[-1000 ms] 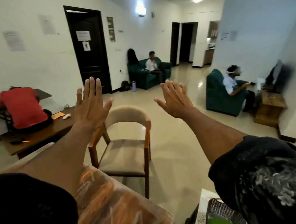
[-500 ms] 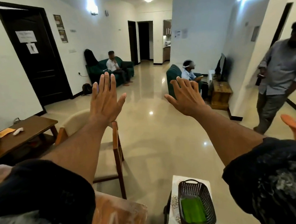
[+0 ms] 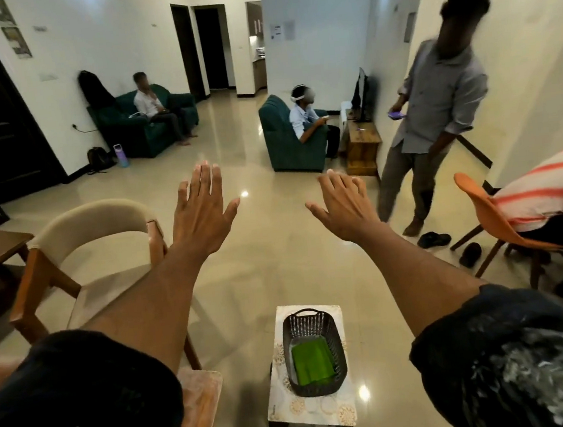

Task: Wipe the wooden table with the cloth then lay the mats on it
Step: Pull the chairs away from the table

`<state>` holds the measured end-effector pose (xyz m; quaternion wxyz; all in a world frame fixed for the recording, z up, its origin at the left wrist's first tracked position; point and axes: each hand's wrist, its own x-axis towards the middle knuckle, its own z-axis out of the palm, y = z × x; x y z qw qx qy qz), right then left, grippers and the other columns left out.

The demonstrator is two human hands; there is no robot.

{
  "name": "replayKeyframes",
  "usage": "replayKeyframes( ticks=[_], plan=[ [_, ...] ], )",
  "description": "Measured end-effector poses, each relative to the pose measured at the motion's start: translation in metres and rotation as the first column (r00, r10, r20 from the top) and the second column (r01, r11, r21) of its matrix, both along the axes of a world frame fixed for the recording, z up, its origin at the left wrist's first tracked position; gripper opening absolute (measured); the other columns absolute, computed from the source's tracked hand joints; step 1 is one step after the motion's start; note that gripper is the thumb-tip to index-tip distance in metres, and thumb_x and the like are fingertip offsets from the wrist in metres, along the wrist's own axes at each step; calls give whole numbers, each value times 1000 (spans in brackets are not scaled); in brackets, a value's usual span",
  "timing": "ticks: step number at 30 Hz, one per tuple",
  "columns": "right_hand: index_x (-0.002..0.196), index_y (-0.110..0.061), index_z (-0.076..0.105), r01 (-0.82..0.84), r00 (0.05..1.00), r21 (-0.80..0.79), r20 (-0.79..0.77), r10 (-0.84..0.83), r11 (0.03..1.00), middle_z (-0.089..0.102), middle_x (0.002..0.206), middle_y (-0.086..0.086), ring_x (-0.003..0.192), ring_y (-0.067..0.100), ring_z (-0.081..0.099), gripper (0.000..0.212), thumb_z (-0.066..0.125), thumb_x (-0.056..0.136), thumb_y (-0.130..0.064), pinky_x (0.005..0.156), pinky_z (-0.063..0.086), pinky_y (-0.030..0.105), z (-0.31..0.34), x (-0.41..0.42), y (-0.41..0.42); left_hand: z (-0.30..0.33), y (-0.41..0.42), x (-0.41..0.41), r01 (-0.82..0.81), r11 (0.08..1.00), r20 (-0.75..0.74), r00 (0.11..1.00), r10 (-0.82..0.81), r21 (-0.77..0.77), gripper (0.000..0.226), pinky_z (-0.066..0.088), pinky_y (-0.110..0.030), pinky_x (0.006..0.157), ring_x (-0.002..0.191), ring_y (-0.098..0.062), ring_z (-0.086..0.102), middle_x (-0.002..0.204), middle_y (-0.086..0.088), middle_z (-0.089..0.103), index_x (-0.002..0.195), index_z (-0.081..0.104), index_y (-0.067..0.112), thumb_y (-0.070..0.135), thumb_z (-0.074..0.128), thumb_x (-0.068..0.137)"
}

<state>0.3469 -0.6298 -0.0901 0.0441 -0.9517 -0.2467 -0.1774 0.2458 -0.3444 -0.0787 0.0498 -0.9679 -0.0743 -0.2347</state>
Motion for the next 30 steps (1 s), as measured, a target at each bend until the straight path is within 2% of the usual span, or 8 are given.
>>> replayKeyframes(
  ticks=[8, 15, 22, 30],
  plan=[
    [155, -15, 37, 101, 992, 19, -74, -100, 995, 38, 163, 16, 149, 36, 38, 67, 35, 108, -62, 121, 29, 55, -28, -1, -97, -33, -90, 39, 84, 996, -47, 995, -84, 13, 77, 15, -49, 130, 164, -32, 13, 176, -18, 14, 168, 14, 6, 56, 24, 110],
    [148, -16, 43, 145, 985, 55, -100, -139, 988, 44, 155, 13, 143, 32, 43, 61, 35, 107, -61, 117, 32, 49, -63, 13, -130, -68, -140, 79, 157, 988, -103, 982, -156, 0, 77, 18, -50, 129, 164, -31, 18, 175, -18, 22, 168, 20, 6, 55, 28, 109],
    [155, -14, 39, 213, 958, -10, -194, -211, 977, 45, 155, 12, 144, 30, 42, 65, 35, 109, -60, 117, 33, 49, -125, 14, -146, -131, -188, 107, 218, 970, -246, 940, -239, -109, 77, 8, -48, 131, 166, -30, 3, 178, -16, 1, 170, 2, 8, 54, 22, 111],
    [150, -13, 43, 272, 924, -46, -267, -274, 961, 50, 150, 10, 140, 31, 47, 63, 34, 109, -59, 115, 36, 48, -172, 27, -185, -186, -225, 130, 240, 959, -413, 866, -283, -154, 76, 1, -46, 132, 166, -28, -5, 178, -15, -7, 169, -5, 8, 52, 19, 113]
  ],
)
